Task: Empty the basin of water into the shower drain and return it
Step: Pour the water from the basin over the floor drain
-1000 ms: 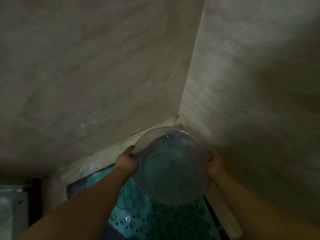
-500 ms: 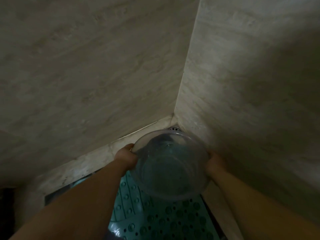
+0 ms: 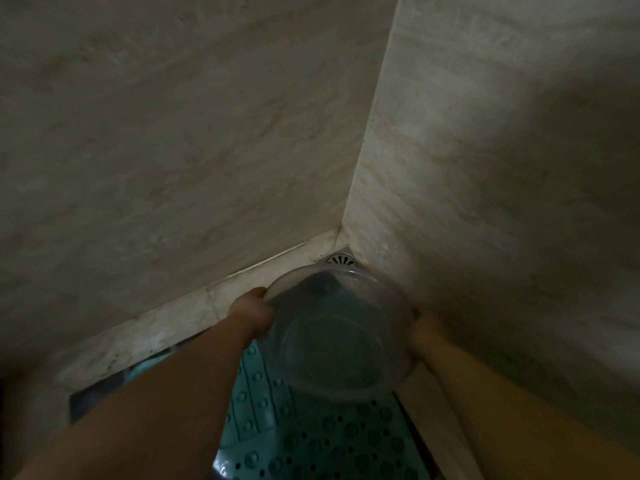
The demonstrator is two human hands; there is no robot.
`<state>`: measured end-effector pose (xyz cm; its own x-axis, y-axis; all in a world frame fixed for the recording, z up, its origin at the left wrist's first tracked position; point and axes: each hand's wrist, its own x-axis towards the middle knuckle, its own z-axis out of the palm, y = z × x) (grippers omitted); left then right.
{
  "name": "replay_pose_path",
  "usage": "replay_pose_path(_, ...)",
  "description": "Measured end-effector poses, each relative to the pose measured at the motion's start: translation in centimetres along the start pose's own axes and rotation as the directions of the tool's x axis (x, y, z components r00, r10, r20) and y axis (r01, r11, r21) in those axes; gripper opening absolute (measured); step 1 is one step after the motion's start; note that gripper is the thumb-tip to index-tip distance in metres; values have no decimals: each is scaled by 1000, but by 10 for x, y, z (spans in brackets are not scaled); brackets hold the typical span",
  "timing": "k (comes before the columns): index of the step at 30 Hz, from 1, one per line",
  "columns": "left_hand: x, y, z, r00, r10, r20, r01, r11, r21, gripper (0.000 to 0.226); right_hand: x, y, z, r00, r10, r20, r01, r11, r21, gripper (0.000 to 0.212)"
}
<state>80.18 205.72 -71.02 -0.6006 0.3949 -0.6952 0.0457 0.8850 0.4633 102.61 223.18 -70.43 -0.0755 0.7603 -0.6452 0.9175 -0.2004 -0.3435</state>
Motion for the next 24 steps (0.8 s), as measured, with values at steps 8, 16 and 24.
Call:
replay_pose_path(8, -2, 2, 1, 1000, 15, -26, -16, 999, -34, 56, 8, -4, 0, 1000, 11, -8, -11, 1000, -5, 39)
replay_pose_path(16, -12, -5, -4, 999, -17, -45, 7, 980, -199, 57, 6, -9, 1, 999, 35, -29, -34, 999, 8, 38)
replay_pose_path(24, -24, -10, -12, 1000, 28, -7, -28, 986, -166, 66, 4, -11, 1, 998, 47, -53, -48, 998, -26, 39)
